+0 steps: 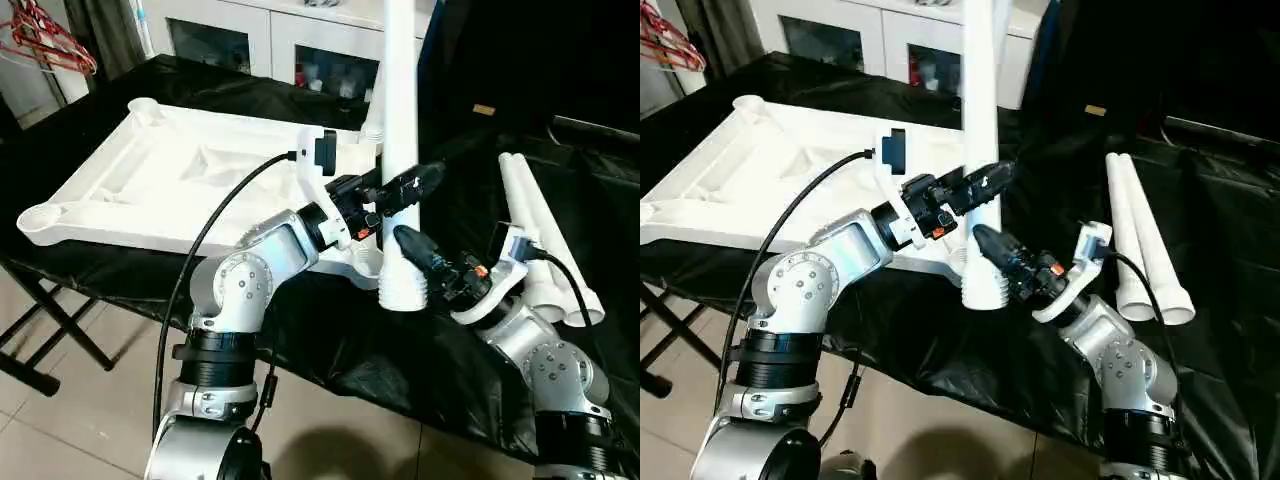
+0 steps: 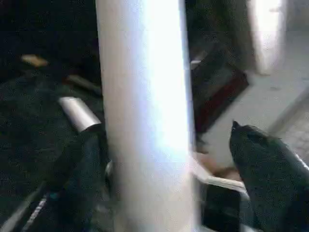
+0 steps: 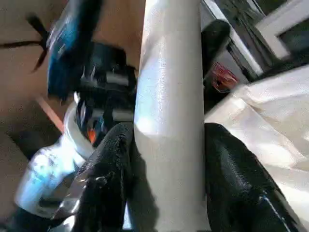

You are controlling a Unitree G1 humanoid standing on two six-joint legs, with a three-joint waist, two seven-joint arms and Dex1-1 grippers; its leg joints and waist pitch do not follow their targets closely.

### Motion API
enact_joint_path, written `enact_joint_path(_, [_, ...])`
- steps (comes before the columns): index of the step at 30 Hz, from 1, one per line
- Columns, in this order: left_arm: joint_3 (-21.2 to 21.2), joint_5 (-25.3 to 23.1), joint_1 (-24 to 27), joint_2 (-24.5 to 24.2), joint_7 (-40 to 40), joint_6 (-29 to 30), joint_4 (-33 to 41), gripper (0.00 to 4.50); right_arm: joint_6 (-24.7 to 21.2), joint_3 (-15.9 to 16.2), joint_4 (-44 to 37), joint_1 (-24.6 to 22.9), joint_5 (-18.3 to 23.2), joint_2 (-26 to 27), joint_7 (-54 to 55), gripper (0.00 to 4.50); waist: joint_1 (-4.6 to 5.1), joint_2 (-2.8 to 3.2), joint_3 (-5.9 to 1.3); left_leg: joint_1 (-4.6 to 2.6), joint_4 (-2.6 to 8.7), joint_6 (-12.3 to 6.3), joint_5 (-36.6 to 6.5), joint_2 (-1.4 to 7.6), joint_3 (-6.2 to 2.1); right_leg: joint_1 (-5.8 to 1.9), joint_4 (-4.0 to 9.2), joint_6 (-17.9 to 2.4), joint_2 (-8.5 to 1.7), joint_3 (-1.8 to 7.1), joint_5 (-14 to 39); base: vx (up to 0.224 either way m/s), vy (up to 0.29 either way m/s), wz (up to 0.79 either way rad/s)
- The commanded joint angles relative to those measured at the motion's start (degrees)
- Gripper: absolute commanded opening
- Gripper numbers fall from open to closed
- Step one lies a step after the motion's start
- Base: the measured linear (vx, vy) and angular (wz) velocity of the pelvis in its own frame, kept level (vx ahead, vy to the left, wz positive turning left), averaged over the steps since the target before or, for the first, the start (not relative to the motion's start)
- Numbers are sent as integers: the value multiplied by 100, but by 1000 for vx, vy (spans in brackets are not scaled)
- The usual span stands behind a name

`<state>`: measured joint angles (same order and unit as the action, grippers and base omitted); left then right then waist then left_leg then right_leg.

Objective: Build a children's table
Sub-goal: Pick table leg

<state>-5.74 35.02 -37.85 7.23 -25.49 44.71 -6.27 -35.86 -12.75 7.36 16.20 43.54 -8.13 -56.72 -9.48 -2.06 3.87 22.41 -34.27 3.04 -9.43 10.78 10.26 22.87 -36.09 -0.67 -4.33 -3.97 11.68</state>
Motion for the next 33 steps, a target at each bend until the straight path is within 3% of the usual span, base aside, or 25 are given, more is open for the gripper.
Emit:
enact_joint_path(1, [-160,-145,-214,44,444,-62,-188,398,267,233,-258,84,-419,-80,255,187,-14,-85,-430,-89,388,-147,-670,249,-96,-300,478,-791,-451,265,863,0,0,0])
enact_joint_path(3, [-267,-164,-301,44,623,-84,-281,360,387,428,-315,135,-727,-61,493,187,-2,-93,-418,-89,403,-57,-728,237,-97,-294,510,-679,-448,267,1079,0,0,0])
enact_joint_path(8, [-544,-384,-554,100,1451,-234,-518,339,864,937,-446,494,-1707,360,1810,187,45,-71,-421,-101,418,67,-813,236,-107,-268,502,-634,-446,274,1129,0,0,0])
enact_joint_path(14, [-964,-440,-847,209,2325,-536,-809,286,1302,1432,-723,569,-2420,584,2386,187,26,-49,-442,-105,408,45,-650,238,-113,-278,430,-699,-421,279,403,0,0,0])
enact_joint_path(24, [-1083,-286,-956,236,2500,-590,-875,198,1449,1676,-880,612,-2587,688,2602,187,22,-49,-433,-107,417,41,-841,235,-110,-296,443,-713,-431,284,545,0,0,0])
enact_joint_path(29, [-1061,-184,-990,206,2408,-570,-894,189,1385,1693,-822,637,-2562,622,2525,187,25,-56,-436,-101,407,29,-771,228,-106,-301,432,-708,-427,288,425,0,0,0])
enact_joint_path(31, [-912,-202,-987,100,2177,-541,-860,188,1253,1634,-785,679,-2416,546,2387,257,21,-66,-439,-101,402,-2,-724,225,-105,-311,423,-721,-425,285,361,0,0,0])
enact_joint_path(33, [-613,-251,-956,-87,1737,-460,-756,188,958,1488,-758,762,-2129,402,2148,260,21,-63,-437,-108,396,-68,-716,216,-99,-314,428,-730,-416,284,376,0,0,0])
